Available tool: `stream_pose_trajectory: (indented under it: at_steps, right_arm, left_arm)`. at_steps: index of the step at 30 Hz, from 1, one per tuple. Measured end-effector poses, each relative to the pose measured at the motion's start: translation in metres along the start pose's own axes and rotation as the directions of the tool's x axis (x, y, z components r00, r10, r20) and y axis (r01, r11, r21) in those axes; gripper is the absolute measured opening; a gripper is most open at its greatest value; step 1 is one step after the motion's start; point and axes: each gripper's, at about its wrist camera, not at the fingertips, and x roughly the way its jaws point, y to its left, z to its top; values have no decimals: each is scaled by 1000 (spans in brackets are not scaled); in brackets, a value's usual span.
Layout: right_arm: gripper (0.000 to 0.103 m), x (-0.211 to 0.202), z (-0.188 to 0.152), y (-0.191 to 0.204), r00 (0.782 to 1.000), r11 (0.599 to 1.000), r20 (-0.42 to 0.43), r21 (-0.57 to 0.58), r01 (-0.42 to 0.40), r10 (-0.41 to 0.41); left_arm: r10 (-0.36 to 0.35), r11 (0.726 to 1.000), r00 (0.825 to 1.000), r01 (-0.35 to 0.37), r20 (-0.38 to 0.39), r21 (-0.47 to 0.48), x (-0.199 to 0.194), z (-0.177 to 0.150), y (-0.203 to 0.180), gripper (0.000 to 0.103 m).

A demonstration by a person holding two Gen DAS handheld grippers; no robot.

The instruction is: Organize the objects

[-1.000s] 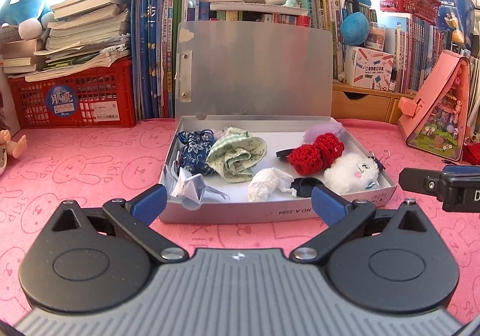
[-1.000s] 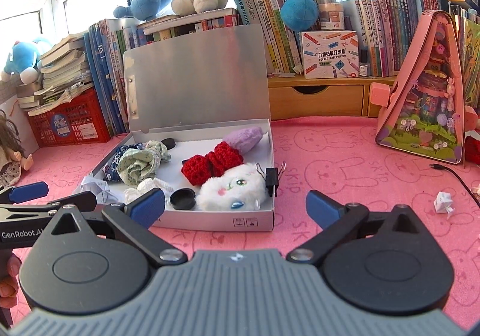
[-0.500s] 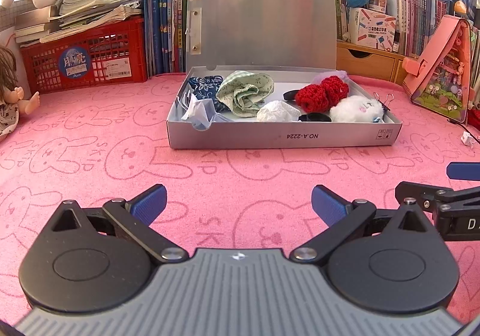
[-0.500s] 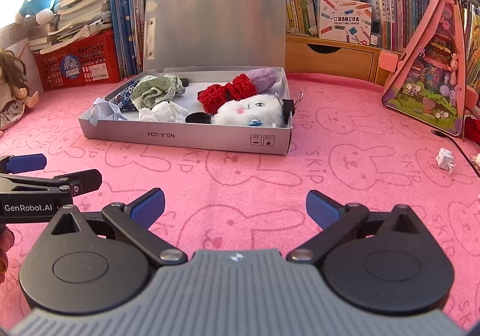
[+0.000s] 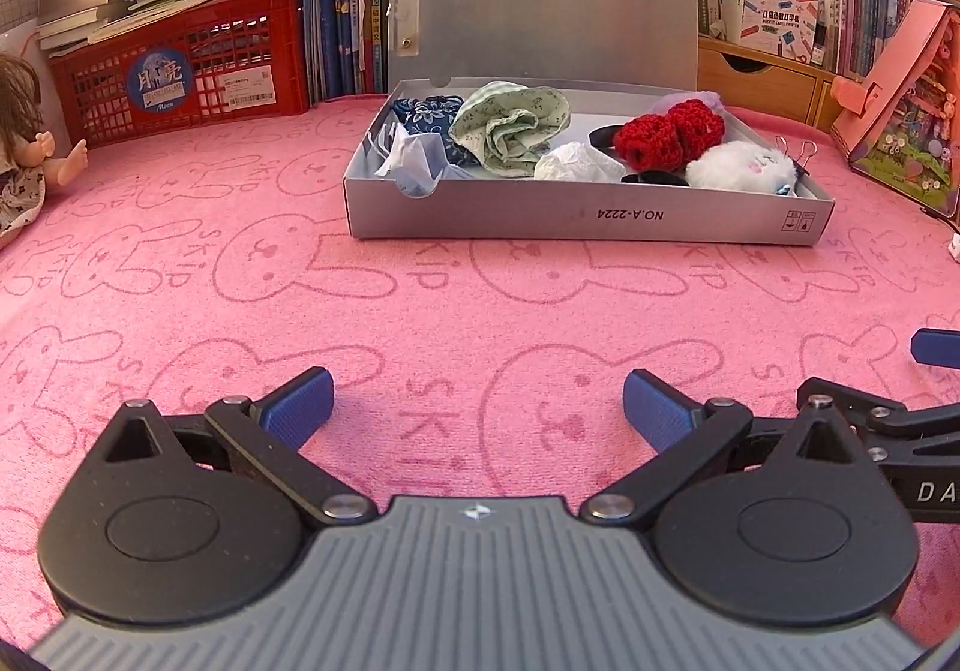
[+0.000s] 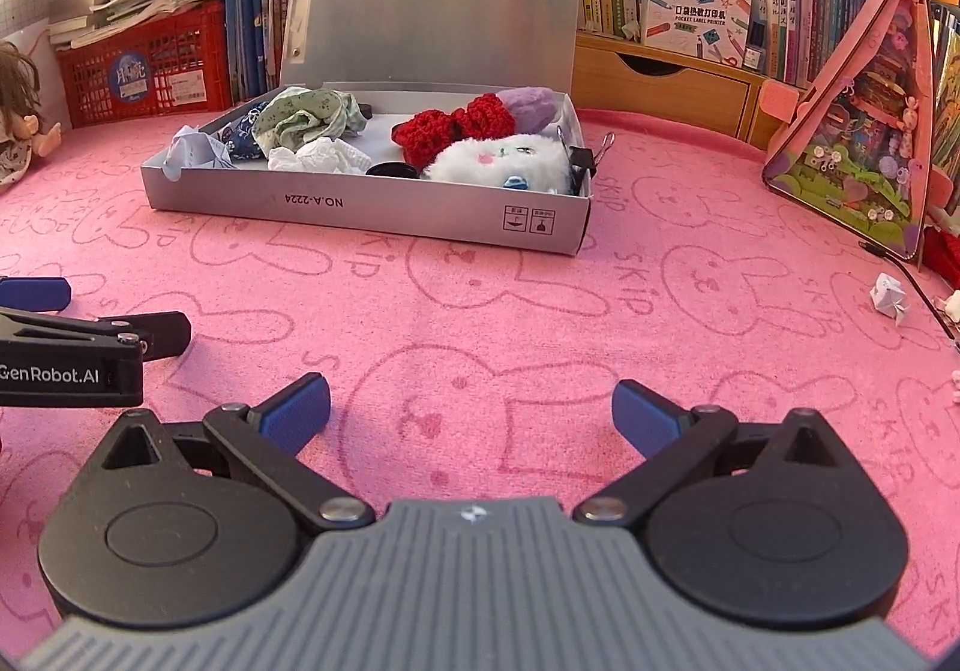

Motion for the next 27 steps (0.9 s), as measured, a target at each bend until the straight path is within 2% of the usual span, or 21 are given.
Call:
stream_pose_trajectory:
  at_steps: [6, 27]
  right_arm:
    - [103, 4, 0, -5, 1000, 999, -4, 44, -24, 24]
    - [103, 4, 0, -5, 1000, 999, -4, 45, -24, 24]
  left_arm:
    - [-1, 1000, 1000, 1, -1, -2, 1, 0, 0, 103]
    - [0, 1000, 1000, 0, -2, 0, 1, 0, 0, 103]
